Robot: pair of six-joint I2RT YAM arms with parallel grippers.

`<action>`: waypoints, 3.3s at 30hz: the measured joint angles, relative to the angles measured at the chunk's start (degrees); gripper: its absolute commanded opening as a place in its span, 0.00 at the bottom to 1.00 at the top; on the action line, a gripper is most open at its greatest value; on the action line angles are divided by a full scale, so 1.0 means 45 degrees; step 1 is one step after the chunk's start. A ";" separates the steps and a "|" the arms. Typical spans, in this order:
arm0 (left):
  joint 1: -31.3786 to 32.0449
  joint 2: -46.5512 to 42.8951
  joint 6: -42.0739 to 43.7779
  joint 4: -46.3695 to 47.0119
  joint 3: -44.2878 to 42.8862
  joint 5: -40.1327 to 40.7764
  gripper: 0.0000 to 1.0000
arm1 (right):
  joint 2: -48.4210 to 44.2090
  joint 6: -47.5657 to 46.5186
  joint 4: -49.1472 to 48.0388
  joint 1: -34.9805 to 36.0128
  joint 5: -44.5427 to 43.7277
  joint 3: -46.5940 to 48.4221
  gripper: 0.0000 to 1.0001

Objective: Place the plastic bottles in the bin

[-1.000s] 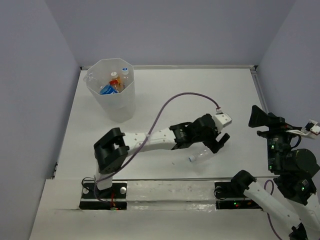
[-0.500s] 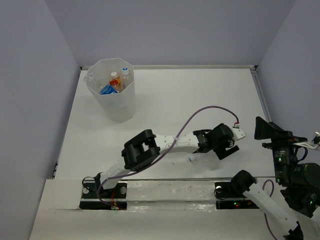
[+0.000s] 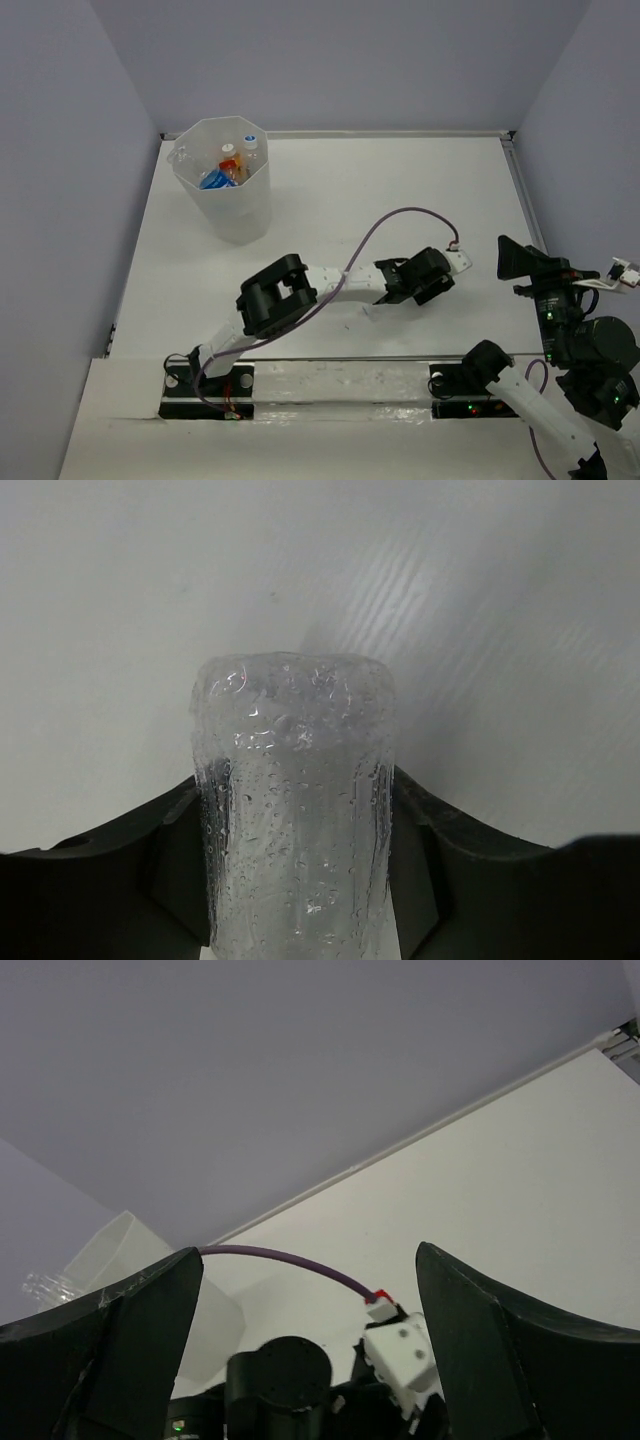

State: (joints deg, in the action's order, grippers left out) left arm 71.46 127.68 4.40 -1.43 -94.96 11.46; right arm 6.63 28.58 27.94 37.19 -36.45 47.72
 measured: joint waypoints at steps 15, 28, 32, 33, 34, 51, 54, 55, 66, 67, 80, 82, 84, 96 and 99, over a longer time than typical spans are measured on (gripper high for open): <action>-0.7597 -1.2050 -0.2419 0.3842 0.2035 0.0155 0.53 | 0.2215 0.0034 -0.1515 0.0000 0.1107 -0.1787 0.95; -1.3750 -1.0069 -0.3677 0.5115 0.1506 0.0194 0.48 | 0.2851 -0.0185 -0.3823 0.0000 0.4367 -0.3322 0.95; -1.3906 -0.8597 -0.3487 0.5183 0.1608 0.0486 0.48 | 0.2822 -0.0398 -0.4566 0.0000 0.4983 -0.3526 0.95; -1.3906 -0.8262 -0.3327 0.5241 0.1608 0.0627 0.48 | 0.2807 -0.0413 -0.4775 0.0000 0.5129 -0.3643 0.95; -1.3896 -0.8034 -0.3211 0.5323 0.1608 0.0763 0.49 | 0.2793 -0.0418 -0.4911 0.0000 0.5236 -0.3764 0.95; -1.3809 -0.8029 -0.0447 0.9277 0.4988 0.2463 0.74 | 0.2399 -0.0248 -0.6441 0.0000 0.6523 -0.4153 0.96; -1.3726 -0.8048 -0.0146 0.9714 0.5149 0.2594 0.98 | 0.2186 -0.0170 -0.6533 0.0000 0.6572 -0.4158 0.96; -1.3707 -0.8063 -0.0044 0.9782 0.5207 0.2637 0.99 | 0.2157 -0.0146 -0.6572 0.0000 0.6577 -0.4158 0.96; -1.3104 -0.9573 0.0044 0.9855 0.5780 0.2841 0.99 | 0.2234 0.0097 -0.6620 0.0000 0.6683 -0.4163 0.96; -1.3041 -0.9748 0.0005 0.9811 0.5790 0.2841 0.99 | 0.2229 0.0146 -0.6620 0.0000 0.6683 -0.4163 0.96; -1.1502 -1.2114 -0.0646 0.7368 0.3453 0.2103 0.99 | 0.3084 0.0359 -0.6047 0.0000 0.6790 -0.3716 1.00; -1.0982 -1.2779 -0.1064 0.6887 0.3065 0.1812 0.99 | 0.3055 0.0379 -0.5809 0.0000 0.6810 -0.3419 1.00; -1.0506 -1.3945 -0.1841 0.6261 0.2997 0.1151 0.99 | 0.3055 0.0374 -0.5493 0.0000 0.6815 -0.3021 1.00; -1.0389 -2.1944 -0.5357 0.3045 0.7101 -0.2492 0.99 | 0.0981 -0.0165 -0.2963 0.0000 0.7023 0.0253 1.00; -1.0389 -2.3576 -0.5858 0.1943 0.8748 -0.2492 0.99 | -0.0155 -0.0393 -0.3007 0.0000 0.6683 0.0583 1.00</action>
State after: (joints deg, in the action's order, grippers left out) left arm 24.71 21.58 -21.96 7.31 -55.59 0.25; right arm 5.93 26.81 14.41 37.19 -6.37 50.35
